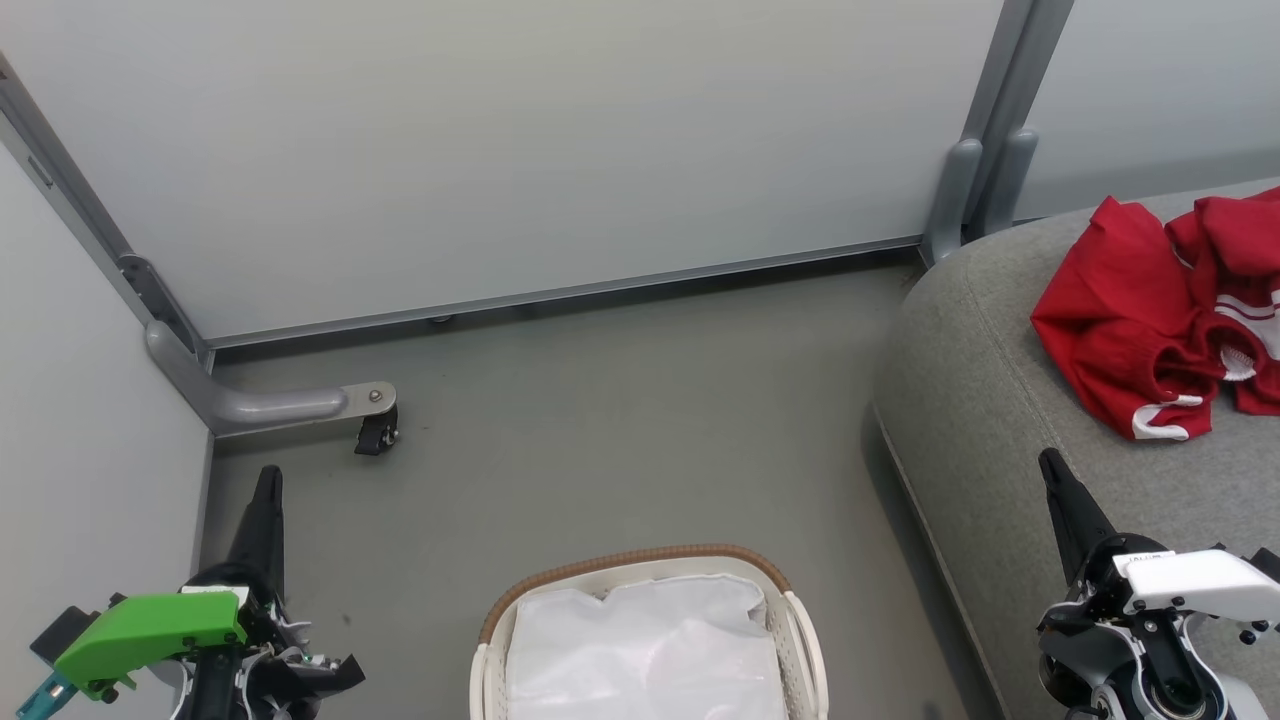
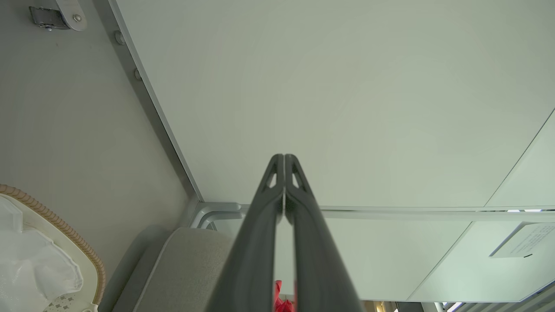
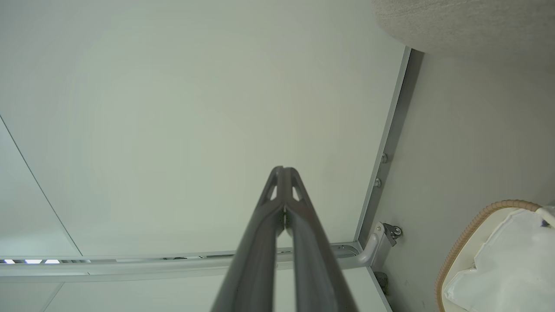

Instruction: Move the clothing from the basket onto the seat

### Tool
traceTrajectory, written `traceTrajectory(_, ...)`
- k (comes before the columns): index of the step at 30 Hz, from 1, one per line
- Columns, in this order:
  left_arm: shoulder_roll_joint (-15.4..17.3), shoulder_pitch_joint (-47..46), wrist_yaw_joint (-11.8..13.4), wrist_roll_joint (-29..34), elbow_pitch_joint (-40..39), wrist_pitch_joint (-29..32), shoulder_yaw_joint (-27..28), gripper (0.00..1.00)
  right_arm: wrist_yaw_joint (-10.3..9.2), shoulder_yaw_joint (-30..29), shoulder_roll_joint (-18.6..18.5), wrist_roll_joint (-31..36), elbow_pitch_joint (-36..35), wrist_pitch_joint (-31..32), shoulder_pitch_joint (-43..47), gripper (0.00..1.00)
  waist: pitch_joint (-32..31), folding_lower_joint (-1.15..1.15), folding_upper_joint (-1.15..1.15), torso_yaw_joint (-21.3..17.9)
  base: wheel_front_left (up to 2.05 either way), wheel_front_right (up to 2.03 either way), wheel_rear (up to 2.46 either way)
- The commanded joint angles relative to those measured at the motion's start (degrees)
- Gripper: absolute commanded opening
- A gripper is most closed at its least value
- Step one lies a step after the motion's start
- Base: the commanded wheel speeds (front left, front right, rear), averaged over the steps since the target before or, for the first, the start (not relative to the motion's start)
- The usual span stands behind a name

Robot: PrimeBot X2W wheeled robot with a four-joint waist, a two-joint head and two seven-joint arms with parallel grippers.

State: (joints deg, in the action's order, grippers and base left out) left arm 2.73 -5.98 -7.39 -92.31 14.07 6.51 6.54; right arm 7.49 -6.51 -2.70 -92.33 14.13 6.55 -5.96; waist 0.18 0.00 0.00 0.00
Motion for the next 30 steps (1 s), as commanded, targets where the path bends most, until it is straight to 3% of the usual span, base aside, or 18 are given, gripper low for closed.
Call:
traceTrajectory(1, 0.3, -0.5, -0.3, -0.2, -0.1, 0.2, 0.1, 0.0, 0.0, -0.1, -0.3, -0.2, -0.2, 0.2, -0.5, 0.0, 0.0, 0.0, 0.0, 0.0, 0.0, 0.0, 0.0)
traceTrajectory(30, 0.3, -0.5, -0.3, -0.2, -0.1, 0.2, 0.1, 0.0, 0.0, -0.1, -0.3, -0.2, -0.2, 0.2, -0.5, 0.0, 0.0, 0.0, 0.0, 0.0, 0.0, 0.0, 0.0)
